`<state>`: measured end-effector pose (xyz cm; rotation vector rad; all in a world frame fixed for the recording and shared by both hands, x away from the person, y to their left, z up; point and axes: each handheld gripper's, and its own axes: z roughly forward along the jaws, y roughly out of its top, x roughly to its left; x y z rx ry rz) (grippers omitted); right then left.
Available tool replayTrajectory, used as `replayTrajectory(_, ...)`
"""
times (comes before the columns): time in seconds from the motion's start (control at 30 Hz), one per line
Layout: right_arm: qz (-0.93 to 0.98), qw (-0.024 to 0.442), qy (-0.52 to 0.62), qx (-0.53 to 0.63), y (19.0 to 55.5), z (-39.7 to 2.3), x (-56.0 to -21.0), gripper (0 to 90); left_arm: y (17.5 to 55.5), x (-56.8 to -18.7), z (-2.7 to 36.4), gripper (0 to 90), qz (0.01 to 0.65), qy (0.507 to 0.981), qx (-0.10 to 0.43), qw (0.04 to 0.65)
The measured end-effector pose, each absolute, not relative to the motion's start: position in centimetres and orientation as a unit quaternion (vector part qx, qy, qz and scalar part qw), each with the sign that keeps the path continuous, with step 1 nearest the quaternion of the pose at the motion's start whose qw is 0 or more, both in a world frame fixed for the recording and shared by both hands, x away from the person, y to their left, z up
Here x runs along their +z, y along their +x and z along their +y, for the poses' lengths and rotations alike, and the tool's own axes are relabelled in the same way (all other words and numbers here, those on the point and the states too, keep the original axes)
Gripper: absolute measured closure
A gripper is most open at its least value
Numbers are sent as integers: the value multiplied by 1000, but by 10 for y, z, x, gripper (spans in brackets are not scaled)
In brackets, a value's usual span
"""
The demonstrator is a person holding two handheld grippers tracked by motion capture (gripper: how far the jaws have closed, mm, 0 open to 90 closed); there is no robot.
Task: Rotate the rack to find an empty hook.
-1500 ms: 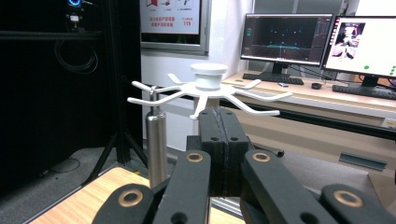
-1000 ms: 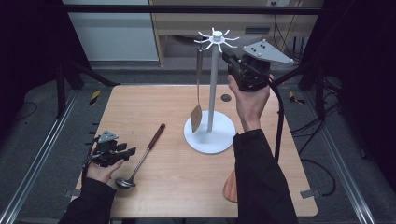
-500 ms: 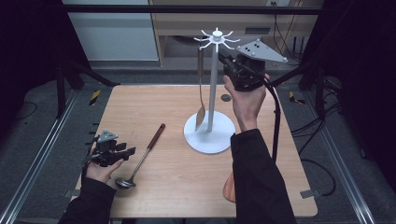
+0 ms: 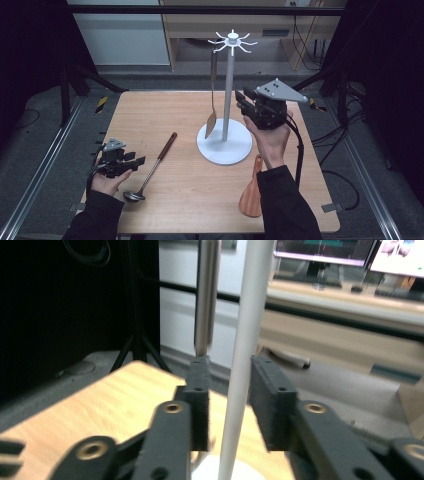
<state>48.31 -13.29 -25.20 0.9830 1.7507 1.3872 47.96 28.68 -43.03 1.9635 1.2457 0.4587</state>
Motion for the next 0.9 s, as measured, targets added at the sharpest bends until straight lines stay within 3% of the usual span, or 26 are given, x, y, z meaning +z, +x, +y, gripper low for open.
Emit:
replayTrajectory(0.57, 694, 298, 443, 483, 477, -197, -357, 489, 478, -424, 279, 511, 479, 773, 173, 377)
replayTrajectory(0.9, 713, 273, 463, 450, 462, -225, -410, 433, 478, -419, 279, 512, 477, 776, 169, 377)
